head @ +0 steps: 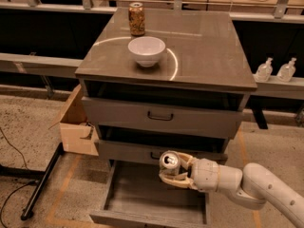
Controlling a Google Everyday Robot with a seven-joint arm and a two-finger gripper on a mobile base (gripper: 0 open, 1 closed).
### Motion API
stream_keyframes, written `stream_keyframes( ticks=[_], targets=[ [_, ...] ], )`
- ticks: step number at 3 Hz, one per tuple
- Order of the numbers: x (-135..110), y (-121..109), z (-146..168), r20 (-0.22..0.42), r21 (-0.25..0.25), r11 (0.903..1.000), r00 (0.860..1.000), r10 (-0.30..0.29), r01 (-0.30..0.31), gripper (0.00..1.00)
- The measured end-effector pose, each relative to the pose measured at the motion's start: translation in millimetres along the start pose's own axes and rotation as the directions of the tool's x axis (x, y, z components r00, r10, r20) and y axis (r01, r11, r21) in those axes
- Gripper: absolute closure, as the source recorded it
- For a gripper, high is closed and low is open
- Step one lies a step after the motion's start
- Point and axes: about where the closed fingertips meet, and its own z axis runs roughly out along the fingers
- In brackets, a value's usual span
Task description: Place 7up can into bottom drawer
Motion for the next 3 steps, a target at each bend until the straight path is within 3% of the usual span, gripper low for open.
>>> stream_keyframes(
  ticks=[1,3],
  targets=[
    [12,4,-3,-0.018,0.038,0.9993,1.000,0.008,-0.007,1.00],
    [125,15,-33,-0.153,0.067,0.9972,0.988,-0.022,0.033,1.00]
  ],
)
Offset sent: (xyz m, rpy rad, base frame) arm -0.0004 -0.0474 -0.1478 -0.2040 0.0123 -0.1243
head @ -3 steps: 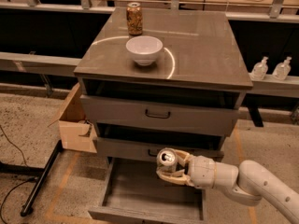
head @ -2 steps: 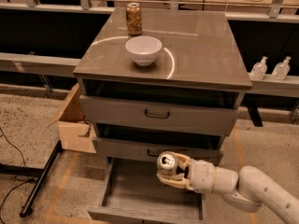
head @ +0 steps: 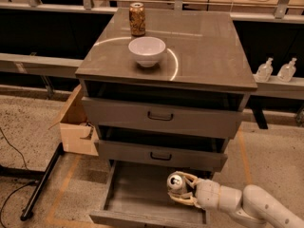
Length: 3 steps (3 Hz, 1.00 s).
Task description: Place 7up can into bottom drawer
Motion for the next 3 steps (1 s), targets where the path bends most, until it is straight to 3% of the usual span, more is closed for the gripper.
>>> stream_keyframes(
  ticks=[1,3],
  targets=[
    [56,6,-1,-0.028,0.003,0.9999,0.999,-0.015,0.016,1.00],
    [151,3,34,-0.014,-0.030,0.9995,1.000,-0.010,0.009,1.00]
  ],
)
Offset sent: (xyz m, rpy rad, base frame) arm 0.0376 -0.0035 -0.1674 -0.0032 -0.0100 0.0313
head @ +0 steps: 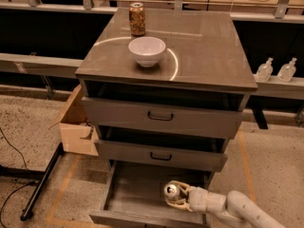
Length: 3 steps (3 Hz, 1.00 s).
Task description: Place 7up can into bottom drawer
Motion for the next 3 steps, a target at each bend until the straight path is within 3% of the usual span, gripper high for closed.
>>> stream_keyframes(
  ticks=[1,3],
  targets=[
    [50,-12,20,-0.017,0.014,0.9994,0.999,0.031,-0.031,1.00],
    [63,-18,30,-0.026,0.021,0.9994,0.999,0.027,-0.027,1.00]
  ],
)
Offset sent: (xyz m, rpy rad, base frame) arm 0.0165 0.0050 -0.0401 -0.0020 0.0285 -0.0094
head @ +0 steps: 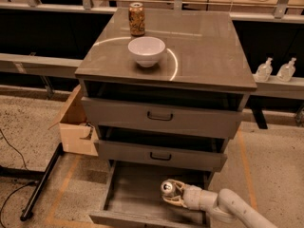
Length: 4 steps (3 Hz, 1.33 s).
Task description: Place 7up can into bottom drawer
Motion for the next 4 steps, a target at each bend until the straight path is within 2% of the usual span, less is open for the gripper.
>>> stream_keyframes(
  ticks=[2,4],
  targets=[
    [23,-12,31,-0.019,-0.023,0.9992,0.999,-0.035,0.034,1.00],
    [55,-13,84,-0.004,-0.042,0.9975,0.998,-0.056,0.056,1.00]
  ],
)
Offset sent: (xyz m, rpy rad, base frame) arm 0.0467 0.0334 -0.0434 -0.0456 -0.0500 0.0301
